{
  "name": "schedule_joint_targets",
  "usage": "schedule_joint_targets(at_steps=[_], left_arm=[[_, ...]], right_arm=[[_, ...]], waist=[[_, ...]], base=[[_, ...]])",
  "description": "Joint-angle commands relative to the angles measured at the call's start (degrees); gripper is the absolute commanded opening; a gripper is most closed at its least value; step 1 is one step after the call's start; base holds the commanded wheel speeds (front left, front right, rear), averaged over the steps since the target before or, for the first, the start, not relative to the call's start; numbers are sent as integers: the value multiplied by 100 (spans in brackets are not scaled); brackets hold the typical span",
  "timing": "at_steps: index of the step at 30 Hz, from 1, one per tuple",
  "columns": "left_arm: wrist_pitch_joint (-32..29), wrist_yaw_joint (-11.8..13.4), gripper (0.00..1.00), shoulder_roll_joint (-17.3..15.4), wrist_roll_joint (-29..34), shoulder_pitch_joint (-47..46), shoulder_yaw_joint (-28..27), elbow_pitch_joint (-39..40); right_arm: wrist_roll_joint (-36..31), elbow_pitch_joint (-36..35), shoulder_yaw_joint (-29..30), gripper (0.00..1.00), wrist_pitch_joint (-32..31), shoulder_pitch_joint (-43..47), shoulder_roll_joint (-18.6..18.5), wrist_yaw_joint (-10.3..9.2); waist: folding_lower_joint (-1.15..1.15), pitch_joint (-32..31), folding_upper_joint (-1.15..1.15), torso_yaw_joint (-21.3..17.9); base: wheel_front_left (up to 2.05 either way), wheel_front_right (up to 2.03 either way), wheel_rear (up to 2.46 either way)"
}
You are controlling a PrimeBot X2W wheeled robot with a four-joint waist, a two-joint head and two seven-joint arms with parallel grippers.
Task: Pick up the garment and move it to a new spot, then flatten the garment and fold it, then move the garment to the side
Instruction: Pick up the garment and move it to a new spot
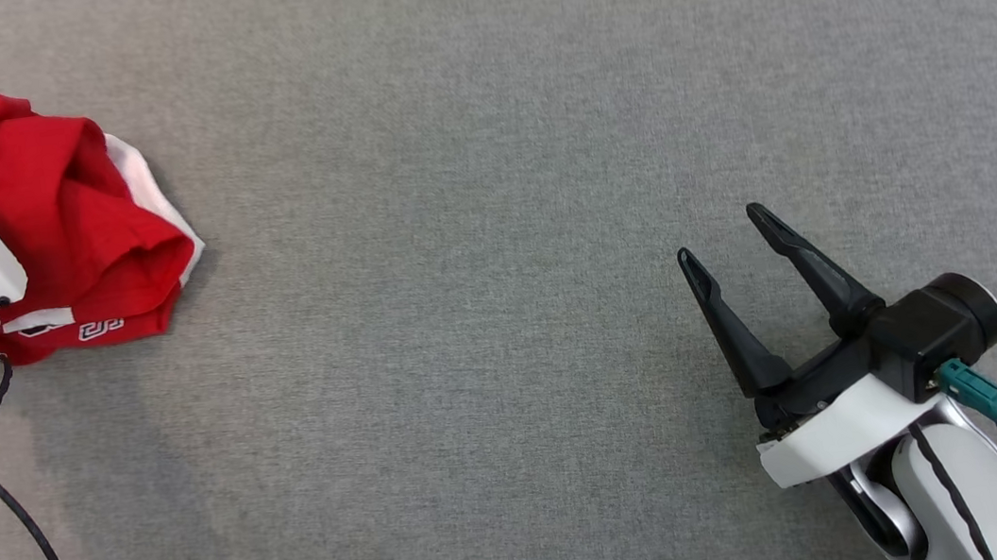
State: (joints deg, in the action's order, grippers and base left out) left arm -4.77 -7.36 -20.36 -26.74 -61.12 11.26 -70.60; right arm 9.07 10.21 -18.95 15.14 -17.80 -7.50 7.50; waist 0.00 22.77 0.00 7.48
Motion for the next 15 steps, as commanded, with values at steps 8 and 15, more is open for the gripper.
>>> schedule_joint_targets(at_steps=[8,15], left_arm=[[1304,-9,0,77,-73,260,-21,117],[1962,19,0,147,-268,469,-264,488]], right_arm=[[44,119,79,100,2,283,94,-3],[87,200,274,100,2,595,216,-3]], waist=[[0,-742,0,212],[0,-1390,0,197]], base=[[0,0,0],[0,0,0]])
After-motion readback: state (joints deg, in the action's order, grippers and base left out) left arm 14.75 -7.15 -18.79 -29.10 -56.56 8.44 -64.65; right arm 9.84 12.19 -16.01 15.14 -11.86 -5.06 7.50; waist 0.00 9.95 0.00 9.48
